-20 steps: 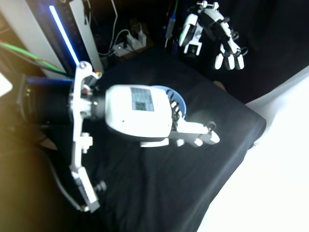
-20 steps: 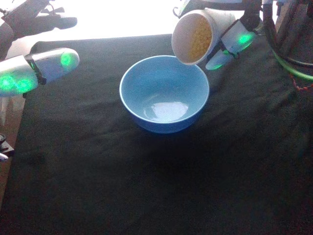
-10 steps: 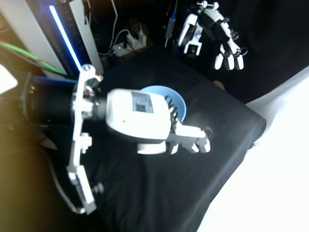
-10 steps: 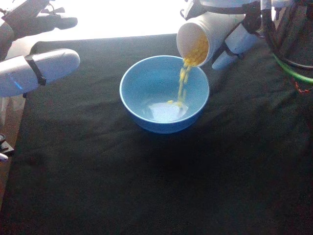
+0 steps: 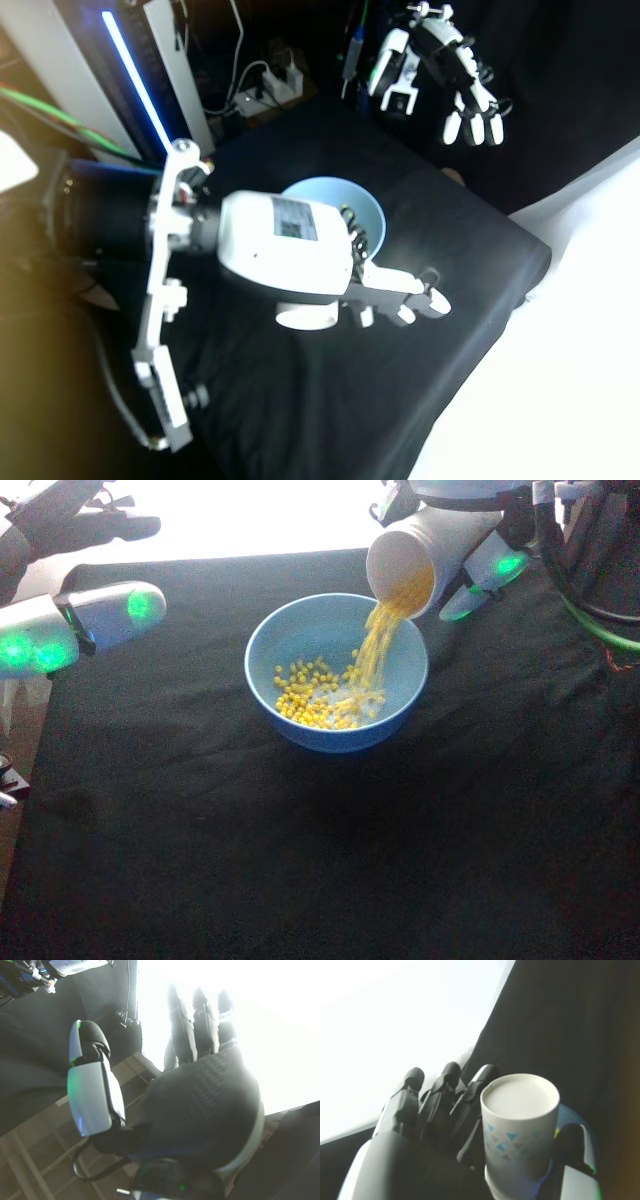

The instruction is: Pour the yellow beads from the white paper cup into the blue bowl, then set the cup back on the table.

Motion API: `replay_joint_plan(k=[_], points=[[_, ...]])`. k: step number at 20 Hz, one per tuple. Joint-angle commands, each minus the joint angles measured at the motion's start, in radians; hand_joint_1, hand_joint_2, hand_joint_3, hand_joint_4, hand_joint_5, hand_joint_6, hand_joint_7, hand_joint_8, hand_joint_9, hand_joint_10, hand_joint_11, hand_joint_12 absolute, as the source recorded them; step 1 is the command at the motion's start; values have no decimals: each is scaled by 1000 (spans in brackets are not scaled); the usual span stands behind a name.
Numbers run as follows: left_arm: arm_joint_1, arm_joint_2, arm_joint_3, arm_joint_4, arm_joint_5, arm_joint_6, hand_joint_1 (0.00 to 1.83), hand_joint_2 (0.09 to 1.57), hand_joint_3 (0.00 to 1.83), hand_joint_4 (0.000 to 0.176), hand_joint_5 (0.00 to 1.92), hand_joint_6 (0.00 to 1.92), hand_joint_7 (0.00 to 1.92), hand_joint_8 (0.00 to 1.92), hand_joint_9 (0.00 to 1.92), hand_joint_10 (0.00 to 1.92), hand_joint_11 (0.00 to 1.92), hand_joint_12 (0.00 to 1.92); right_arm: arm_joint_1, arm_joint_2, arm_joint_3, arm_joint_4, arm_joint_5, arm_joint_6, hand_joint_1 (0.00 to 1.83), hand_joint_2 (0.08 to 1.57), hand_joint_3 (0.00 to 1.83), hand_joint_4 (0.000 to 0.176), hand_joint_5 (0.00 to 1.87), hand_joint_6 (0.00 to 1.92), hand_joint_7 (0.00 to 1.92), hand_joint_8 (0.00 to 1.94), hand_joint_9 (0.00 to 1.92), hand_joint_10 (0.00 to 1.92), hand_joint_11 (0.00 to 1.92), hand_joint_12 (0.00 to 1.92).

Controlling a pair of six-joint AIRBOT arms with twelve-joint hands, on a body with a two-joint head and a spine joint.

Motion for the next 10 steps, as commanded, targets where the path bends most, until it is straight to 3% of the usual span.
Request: replay_joint_plan(k=[1, 2, 3, 4, 7, 8, 9, 10], points=[[-14, 0, 7, -9, -115, -11, 582, 1025, 1, 0, 146, 3, 633, 5, 352, 5, 0, 287, 19, 2, -2, 22, 4, -1, 1163, 1131, 0, 50, 1010, 973, 945, 794, 572, 4, 0, 405], [-14, 0, 7, -9, -115, -11, 589, 1033, 2, 0, 146, 2, 628, 2, 351, 4, 0, 302, 19, 2, -2, 19, 4, -1, 1018, 1145, 0, 151, 929, 1057, 917, 357, 544, 0, 0, 425], [-14, 0, 7, -9, -115, -11, 593, 1033, 1, 0, 145, 1, 613, 0, 344, 0, 0, 306, 19, 2, -3, 14, 4, -1, 1163, 1137, 0, 57, 990, 1000, 920, 890, 548, 1, 0, 396], [-14, 0, 7, -9, -114, -11, 583, 1035, 1, 0, 139, 0, 599, 0, 342, 0, 0, 333, 19, 2, -3, 10, 4, -1, 1185, 1140, 0, 51, 967, 1035, 917, 1019, 553, 1, 0, 392], [-15, 0, 8, -8, -113, -11, 587, 1039, 2, 0, 138, 0, 618, 8, 348, 3, 0, 344, 26, 2, -9, -7, 3, -1, 1191, 1141, 0, 41, 977, 1020, 897, 1082, 564, 5, 0, 381], [-15, 0, 8, -8, -113, -11, 587, 1040, 2, 0, 141, 1, 621, 8, 350, 4, 0, 346, 29, 2, -13, -16, 1, -1, 1021, 1144, 6, 149, 919, 1074, 823, 449, 534, 1, 0, 387], [-15, 0, 8, -8, -113, -11, 592, 1031, 0, 0, 146, 3, 627, 10, 355, 5, 0, 341, 33, 2, -16, -25, -3, -1, 994, 1139, 2, 171, 923, 1058, 890, 164, 534, 1, 0, 354], [-16, 0, 8, -8, -111, -11, 579, 1039, 1, 0, 138, 1, 603, 3, 347, 1, 0, 304, 37, 2, -20, -37, -8, -1, 971, 1158, 1, 175, 886, 1113, 899, 60, 495, 1, 0, 232]])
